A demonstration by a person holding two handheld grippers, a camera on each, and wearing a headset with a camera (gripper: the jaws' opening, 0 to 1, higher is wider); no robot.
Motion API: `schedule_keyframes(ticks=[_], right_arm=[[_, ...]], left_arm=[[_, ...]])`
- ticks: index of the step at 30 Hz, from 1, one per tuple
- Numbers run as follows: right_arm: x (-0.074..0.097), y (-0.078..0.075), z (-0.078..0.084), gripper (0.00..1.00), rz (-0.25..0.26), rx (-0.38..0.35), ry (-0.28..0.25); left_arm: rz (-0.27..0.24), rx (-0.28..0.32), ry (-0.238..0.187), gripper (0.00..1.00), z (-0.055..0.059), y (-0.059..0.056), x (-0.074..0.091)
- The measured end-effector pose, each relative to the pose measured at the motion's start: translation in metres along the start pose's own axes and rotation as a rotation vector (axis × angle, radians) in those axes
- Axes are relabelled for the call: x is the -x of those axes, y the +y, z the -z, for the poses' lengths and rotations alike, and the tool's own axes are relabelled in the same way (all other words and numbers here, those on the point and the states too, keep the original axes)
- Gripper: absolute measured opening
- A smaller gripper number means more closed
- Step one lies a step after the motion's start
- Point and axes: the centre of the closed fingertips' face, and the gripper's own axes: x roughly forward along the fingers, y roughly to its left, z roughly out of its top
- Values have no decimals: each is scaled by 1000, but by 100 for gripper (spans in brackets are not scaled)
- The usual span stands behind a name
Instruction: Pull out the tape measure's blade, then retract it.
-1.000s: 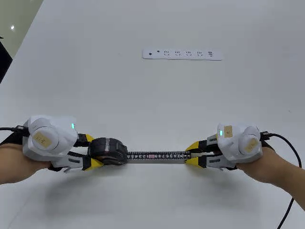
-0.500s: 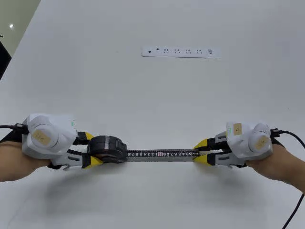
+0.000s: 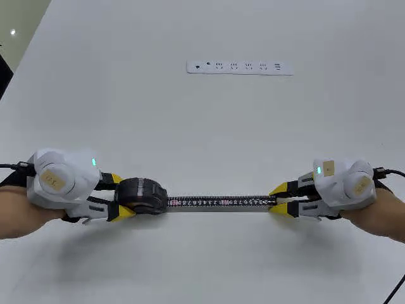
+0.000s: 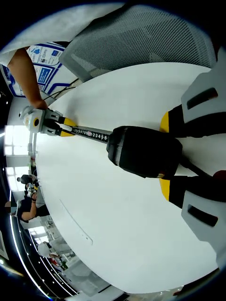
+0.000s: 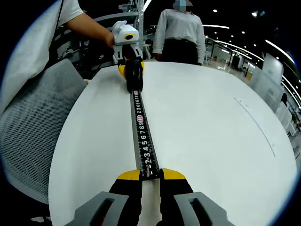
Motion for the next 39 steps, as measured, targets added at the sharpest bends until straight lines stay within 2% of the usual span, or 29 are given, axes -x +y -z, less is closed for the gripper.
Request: schedule_keyframes(ticks=[5, 9, 11, 23, 26, 29, 39], right_arm=[[6, 3, -2, 11, 3, 3, 4], [12, 8, 3, 11, -7, 19, 26], [15, 7, 6, 11, 2, -5, 14], [15, 5, 6, 11, 3, -4, 20], [15, 4, 6, 11, 5, 3, 31], [14, 3, 7, 12, 4, 15, 43], [14, 4, 9, 13, 2, -3, 45]], left_arm=[[2, -1, 2, 26, 0, -1, 1], [0, -1, 5, 26, 0, -1, 1], [-1, 1, 1, 26, 0, -2, 1], [-6, -1, 4, 26, 0, -2, 0], [-6, 15, 0, 26, 0, -1, 0], [-10, 0, 5, 27, -1, -1, -1], [-19, 18, -8, 28, -2, -1, -1]])
